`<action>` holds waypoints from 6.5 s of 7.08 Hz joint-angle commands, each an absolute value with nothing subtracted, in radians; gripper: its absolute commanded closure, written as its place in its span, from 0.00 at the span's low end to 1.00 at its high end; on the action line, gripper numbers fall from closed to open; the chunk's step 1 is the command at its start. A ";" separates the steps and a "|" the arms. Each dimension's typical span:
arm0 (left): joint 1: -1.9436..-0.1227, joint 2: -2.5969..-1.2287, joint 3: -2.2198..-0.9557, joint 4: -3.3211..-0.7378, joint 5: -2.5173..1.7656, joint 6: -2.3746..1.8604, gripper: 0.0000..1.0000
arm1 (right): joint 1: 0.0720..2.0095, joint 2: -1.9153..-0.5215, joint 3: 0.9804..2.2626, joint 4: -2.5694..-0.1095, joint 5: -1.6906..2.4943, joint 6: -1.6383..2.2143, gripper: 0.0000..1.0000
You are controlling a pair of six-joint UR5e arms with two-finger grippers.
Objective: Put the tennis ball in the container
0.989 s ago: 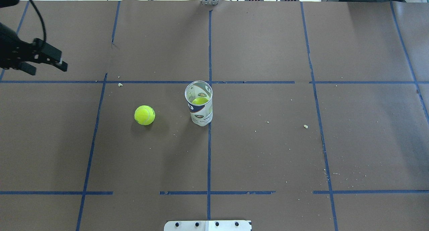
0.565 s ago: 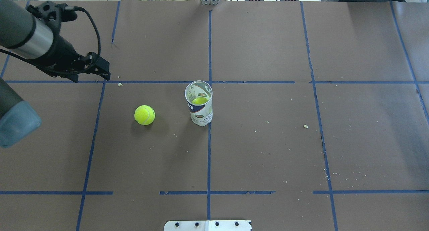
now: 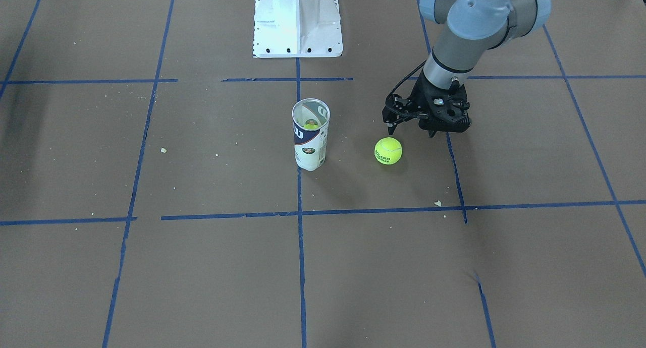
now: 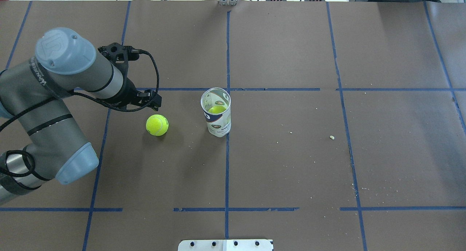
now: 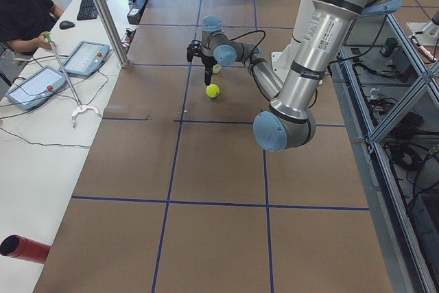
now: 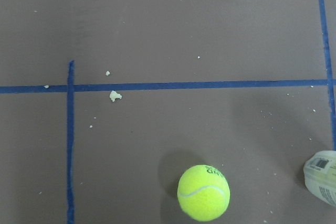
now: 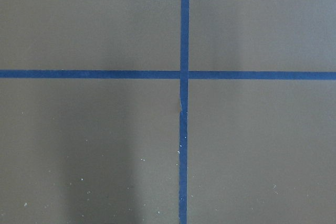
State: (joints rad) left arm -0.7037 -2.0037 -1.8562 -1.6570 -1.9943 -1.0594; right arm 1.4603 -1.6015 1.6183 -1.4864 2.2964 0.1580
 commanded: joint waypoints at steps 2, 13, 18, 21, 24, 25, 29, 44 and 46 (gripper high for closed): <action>-0.654 -2.006 -1.784 -1.695 -1.948 -1.075 0.00 | 1.460 -1.601 1.618 -1.486 2.296 0.158 0.00; -0.611 -2.029 -1.641 -1.868 -1.948 -1.106 0.12 | 1.460 -1.601 1.618 -1.486 2.296 0.158 0.00; -0.662 -2.032 -1.841 -1.670 -1.937 -1.112 1.00 | 1.460 -1.601 1.618 -1.486 2.296 0.158 0.00; -0.748 -2.146 -2.046 -1.304 -1.950 -1.052 1.00 | 1.460 -1.601 1.618 -1.486 2.296 0.158 0.00; -0.790 -2.334 -2.094 -1.062 -2.063 -1.069 1.00 | 1.460 -1.601 1.618 -1.486 2.296 0.158 0.00; -0.784 -2.429 -1.974 -1.068 -2.091 -1.110 1.00 | 1.460 -1.601 1.618 -1.486 2.296 0.158 0.00; -0.706 -2.508 -1.767 -1.241 -2.083 -1.201 1.00 | 1.460 -1.601 1.618 -1.486 2.296 0.158 0.00; -0.938 -2.257 -1.990 -1.292 -2.089 -0.849 0.00 | 1.460 -1.601 1.618 -1.486 2.296 0.158 0.00; -1.116 -2.051 -1.965 -1.331 -2.160 -0.611 0.00 | 1.460 -1.601 1.618 -1.486 2.296 0.158 0.00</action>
